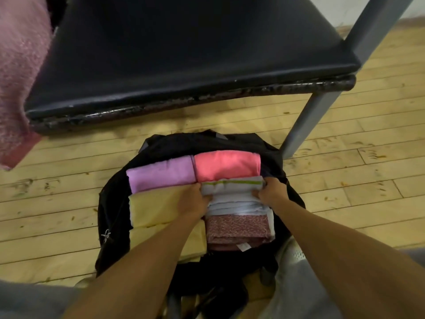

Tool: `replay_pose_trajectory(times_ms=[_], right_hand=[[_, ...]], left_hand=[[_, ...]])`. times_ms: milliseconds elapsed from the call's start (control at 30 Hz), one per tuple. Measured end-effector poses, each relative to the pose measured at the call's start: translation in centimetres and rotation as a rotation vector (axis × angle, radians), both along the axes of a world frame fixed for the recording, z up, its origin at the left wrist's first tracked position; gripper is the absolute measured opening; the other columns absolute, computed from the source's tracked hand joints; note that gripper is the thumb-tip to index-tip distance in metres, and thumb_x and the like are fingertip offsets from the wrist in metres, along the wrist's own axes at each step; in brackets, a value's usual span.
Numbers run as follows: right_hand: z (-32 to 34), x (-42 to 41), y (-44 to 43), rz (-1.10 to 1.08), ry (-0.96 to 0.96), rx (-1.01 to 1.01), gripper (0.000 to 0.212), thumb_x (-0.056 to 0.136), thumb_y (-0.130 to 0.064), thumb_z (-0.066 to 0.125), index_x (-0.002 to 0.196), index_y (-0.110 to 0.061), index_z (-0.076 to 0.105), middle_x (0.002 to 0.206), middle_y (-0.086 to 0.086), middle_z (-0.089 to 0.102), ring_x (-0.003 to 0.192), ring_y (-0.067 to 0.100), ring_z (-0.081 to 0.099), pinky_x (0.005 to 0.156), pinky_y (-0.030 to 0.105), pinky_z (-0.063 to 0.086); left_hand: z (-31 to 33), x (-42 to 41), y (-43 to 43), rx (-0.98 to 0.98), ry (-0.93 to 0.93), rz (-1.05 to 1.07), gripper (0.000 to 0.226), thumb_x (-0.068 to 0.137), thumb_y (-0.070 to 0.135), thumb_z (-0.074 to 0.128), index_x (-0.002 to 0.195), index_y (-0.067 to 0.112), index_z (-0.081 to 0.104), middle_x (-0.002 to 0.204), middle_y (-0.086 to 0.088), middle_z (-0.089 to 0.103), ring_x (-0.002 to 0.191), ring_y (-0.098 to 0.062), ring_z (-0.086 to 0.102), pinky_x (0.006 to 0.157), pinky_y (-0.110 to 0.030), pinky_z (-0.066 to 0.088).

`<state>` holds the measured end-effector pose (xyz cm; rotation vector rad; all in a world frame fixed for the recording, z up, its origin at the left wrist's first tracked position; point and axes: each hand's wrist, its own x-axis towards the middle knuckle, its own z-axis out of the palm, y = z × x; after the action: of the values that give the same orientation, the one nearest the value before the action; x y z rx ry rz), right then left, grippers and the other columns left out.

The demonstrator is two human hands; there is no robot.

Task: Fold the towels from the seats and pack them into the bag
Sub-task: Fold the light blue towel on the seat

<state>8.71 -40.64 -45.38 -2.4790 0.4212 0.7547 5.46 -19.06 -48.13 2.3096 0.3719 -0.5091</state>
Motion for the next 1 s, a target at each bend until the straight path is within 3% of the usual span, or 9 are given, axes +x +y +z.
replay_pose_trajectory(times_ms=[133,200,300,400,467,667,833,900,1000], right_hand=[[2.2,0.2,0.0,0.107,0.035,-0.145,0.021,0.092,-0.021,0.063,0.085,-0.004,0.053,0.071,0.006,0.05,0.073,0.024,0.057,0.052,0.025,0.04],[4.2,0.3,0.1,0.144,-0.008,-0.191,0.022,0.089,-0.009,0.056,0.072,-0.006,0.043,0.071,0.007,0.045,0.078,0.029,0.054,0.061,0.029,0.041],[8.5,0.8,1.5,0.306,-0.081,-0.242,0.011,0.089,-0.006,0.048,0.08,-0.001,0.048,0.085,0.009,0.048,0.085,0.032,0.057,0.066,0.033,0.04],[12.7,1.3,4.4,0.542,-0.058,-0.111,0.021,0.09,-0.009,0.051,0.072,-0.001,0.059,0.08,0.01,0.062,0.072,0.024,0.061,0.065,0.031,0.047],[15.5,1.5,6.7,0.598,-0.126,0.047,0.019,0.09,-0.009,0.056,0.083,-0.005,0.073,0.085,0.002,0.07,0.078,0.018,0.066,0.07,0.023,0.051],[25.6,1.8,15.3,0.492,-0.432,0.382,0.016,0.093,-0.007,0.059,0.081,-0.014,0.067,0.075,0.005,0.07,0.064,0.017,0.067,0.058,0.024,0.057],[30.3,2.8,22.1,0.518,-0.545,0.517,0.016,0.094,-0.009,0.059,0.086,-0.015,0.072,0.083,0.004,0.073,0.074,0.011,0.068,0.064,0.022,0.058],[30.8,3.2,24.9,0.511,-0.552,0.569,0.013,0.094,-0.01,0.06,0.091,-0.012,0.073,0.085,0.004,0.073,0.075,0.012,0.068,0.065,0.023,0.058],[30.4,3.6,28.7,0.481,-0.547,0.669,0.01,0.093,-0.009,0.062,0.093,-0.01,0.072,0.085,0.007,0.073,0.074,0.013,0.067,0.066,0.026,0.059]], left_hand=[[1.9,1.0,0.3,0.059,0.06,-0.105,0.038,0.083,0.028,0.064,0.113,0.005,0.062,0.115,-0.012,0.065,0.105,-0.03,0.061,0.083,-0.032,0.048],[4.0,1.9,1.2,0.096,0.069,-0.172,0.032,0.089,0.021,0.062,0.116,0.003,0.061,0.116,-0.015,0.063,0.106,-0.032,0.059,0.079,-0.032,0.043],[8.8,2.9,2.8,-0.037,0.024,-0.145,0.025,0.09,0.012,0.061,0.115,0.006,0.064,0.111,-0.015,0.067,0.099,-0.032,0.065,0.086,-0.037,0.052],[15.5,2.6,4.8,-0.289,0.012,-0.109,0.02,0.087,0.0,0.062,0.107,0.002,0.066,0.089,-0.013,0.07,0.075,-0.027,0.068,0.081,-0.042,0.055],[20.0,2.0,6.4,-0.351,-0.018,-0.137,0.016,0.09,-0.001,0.058,0.104,0.004,0.066,0.08,-0.009,0.071,0.067,-0.022,0.067,0.075,-0.04,0.053],[31.3,-0.8,13.6,-0.367,-0.303,-0.069,0.017,0.097,0.005,0.052,0.107,0.009,0.065,0.093,-0.013,0.072,0.079,-0.022,0.07,0.076,-0.029,0.056],[33.1,-2.0,22.1,-0.285,-0.522,0.169,0.017,0.093,0.006,0.057,0.107,0.008,0.067,0.09,-0.012,0.071,0.08,-0.024,0.067,0.083,-0.032,0.053],[31.8,-2.7,25.7,-0.093,-0.619,0.265,0.017,0.088,0.01,0.059,0.101,0.016,0.068,0.091,-0.009,0.071,0.086,-0.027,0.067,0.084,-0.034,0.049],[29.6,-3.5,30.4,0.222,-0.596,0.389,0.027,0.091,0.01,0.055,0.117,0.012,0.062,0.109,-0.012,0.063,0.099,-0.03,0.062,0.08,-0.03,0.043]])
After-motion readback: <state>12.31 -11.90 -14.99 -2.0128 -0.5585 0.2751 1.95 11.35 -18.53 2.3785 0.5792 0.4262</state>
